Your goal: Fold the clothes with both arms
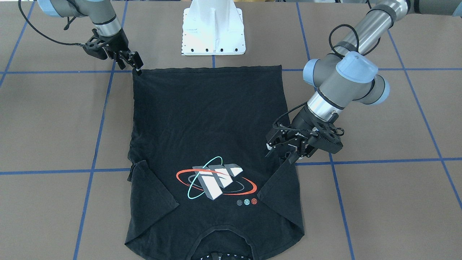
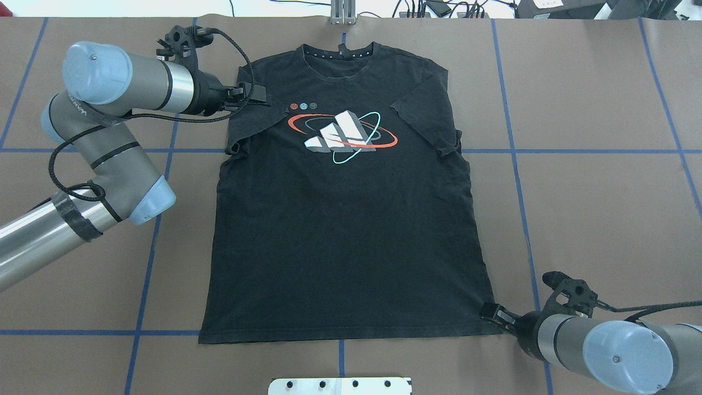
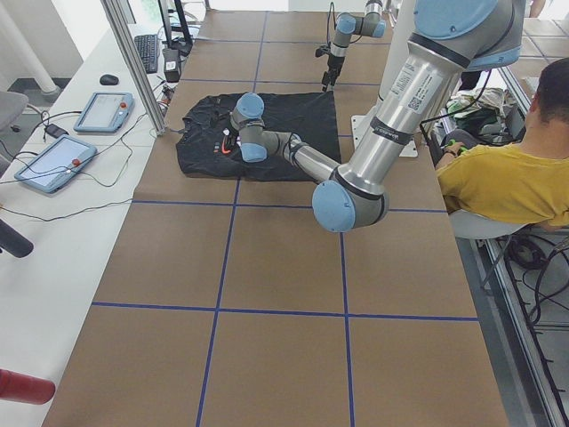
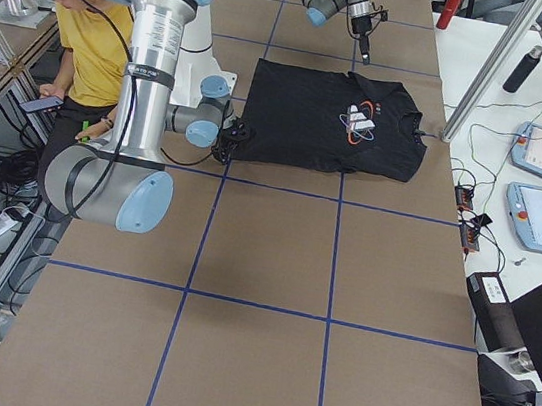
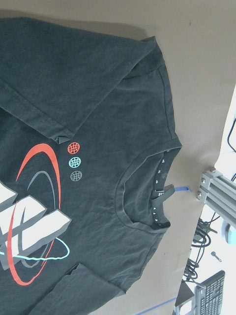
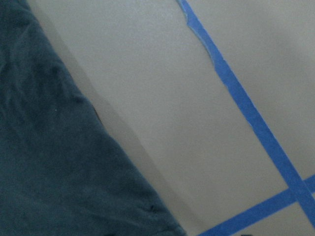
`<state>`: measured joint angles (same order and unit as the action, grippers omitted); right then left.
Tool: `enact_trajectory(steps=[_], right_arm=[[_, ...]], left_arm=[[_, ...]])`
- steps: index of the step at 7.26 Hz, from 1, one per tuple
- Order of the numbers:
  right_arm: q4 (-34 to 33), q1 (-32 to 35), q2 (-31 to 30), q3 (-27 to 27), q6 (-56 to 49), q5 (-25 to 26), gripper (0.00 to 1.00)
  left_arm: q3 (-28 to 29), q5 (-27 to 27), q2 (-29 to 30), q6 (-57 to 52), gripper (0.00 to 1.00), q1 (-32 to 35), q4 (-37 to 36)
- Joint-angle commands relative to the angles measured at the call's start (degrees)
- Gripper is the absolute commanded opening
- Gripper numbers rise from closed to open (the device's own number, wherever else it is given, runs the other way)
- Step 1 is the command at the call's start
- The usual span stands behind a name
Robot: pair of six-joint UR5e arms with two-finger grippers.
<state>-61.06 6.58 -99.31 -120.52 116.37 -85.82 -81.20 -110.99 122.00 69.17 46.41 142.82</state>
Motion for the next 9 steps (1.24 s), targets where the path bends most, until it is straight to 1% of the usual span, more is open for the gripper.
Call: enact_trajectory(steps=[1,2,3,4,7,8,9], right_arm=[[-0.02,-0.69,-0.27,0.10,0.08,0.04,0.71],[-0.02,-0.69,-0.27,0.11,0.09,0.04,0.49],[-0.02,-0.69,-0.18,0.11,0.09,0.04,0.19],[-0.02,-1.13,-0.01,0.19,0.09,0.04,0.00],[0.06,-1.22,0.17,-0.50,0.09,0.04,0.00],[-0.02,-1.05,-0.18,-2.34,0.09,-0.22,0.00],[-0.02,-0.87,-0.88,-4.44,0.00,-0.57,0.00]], left_arm=[[0.08,0.07,-0.01,0.00,0.91,0.00,0.00],[0.08,0.07,-0.10,0.00,0.91,0.00,0.00],[0.08,0.07,-0.45,0.00,0.91,0.00,0.00],[0.08,0.16,-0.54,0.00,0.91,0.00,0.00],[-0.71,-0.02,-1.32,0.17,0.91,0.00,0.00],[-5.24,-0.63,-5.42,3.48,0.91,-0.18,0.00],[-10.68,-0.63,-10.68,9.95,0.90,-2.62,-1.83]])
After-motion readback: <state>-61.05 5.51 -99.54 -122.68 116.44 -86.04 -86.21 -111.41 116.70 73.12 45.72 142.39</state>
